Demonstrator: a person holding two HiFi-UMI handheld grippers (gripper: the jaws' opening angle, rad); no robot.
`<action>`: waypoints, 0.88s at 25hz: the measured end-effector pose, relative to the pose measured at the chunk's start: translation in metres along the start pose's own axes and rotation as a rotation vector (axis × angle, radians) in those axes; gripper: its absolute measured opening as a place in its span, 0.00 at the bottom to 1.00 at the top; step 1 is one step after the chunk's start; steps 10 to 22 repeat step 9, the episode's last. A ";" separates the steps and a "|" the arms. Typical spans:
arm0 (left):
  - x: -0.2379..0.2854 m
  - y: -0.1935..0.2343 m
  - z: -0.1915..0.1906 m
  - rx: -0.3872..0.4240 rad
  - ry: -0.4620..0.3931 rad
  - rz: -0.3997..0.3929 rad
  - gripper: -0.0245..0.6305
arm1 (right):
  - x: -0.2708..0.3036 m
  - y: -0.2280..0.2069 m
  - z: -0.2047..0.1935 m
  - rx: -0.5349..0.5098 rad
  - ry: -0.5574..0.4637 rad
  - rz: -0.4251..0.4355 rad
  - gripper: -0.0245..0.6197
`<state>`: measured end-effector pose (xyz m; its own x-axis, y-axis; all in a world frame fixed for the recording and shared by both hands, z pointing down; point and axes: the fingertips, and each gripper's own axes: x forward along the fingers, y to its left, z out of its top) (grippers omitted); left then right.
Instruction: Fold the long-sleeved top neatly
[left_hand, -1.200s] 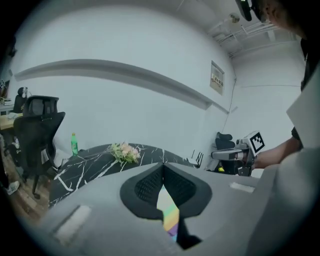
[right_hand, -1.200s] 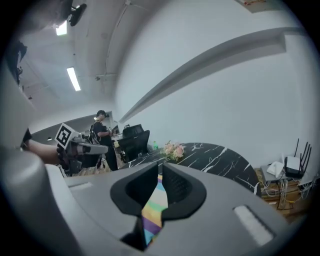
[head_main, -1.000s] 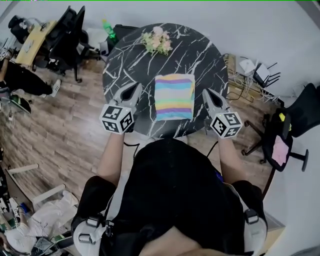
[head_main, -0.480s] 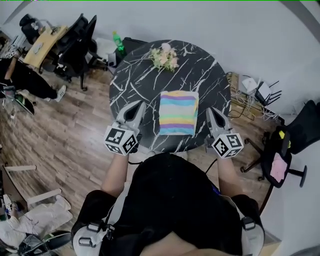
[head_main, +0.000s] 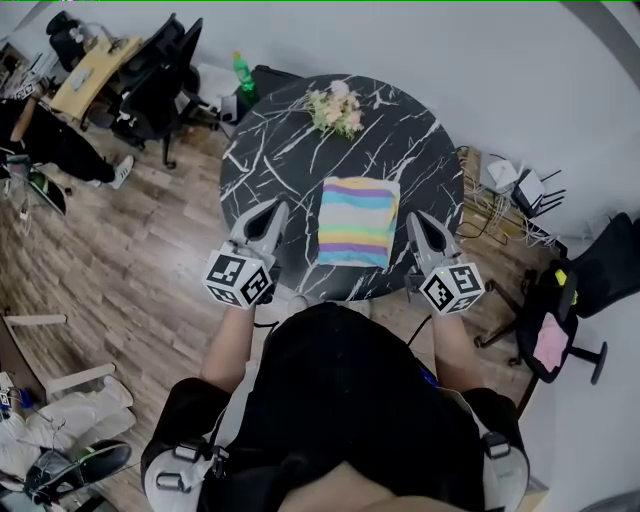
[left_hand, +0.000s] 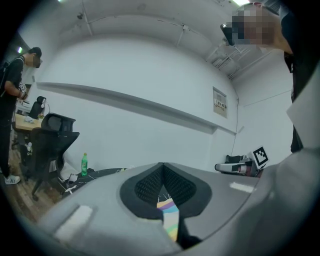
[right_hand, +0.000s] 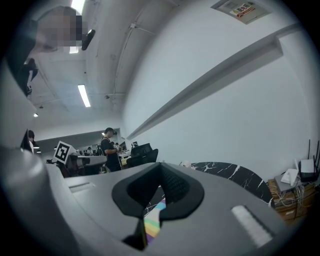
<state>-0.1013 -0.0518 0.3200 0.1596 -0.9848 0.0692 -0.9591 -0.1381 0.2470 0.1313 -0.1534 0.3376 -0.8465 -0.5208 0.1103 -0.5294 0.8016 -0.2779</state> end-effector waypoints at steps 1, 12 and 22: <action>-0.001 0.000 -0.002 -0.006 0.003 0.003 0.05 | 0.001 -0.001 -0.003 -0.009 0.012 0.003 0.05; 0.004 0.004 -0.015 -0.022 0.031 0.011 0.05 | 0.008 -0.007 -0.011 -0.010 0.037 0.013 0.05; 0.004 0.004 -0.015 -0.022 0.031 0.011 0.05 | 0.008 -0.007 -0.011 -0.010 0.037 0.013 0.05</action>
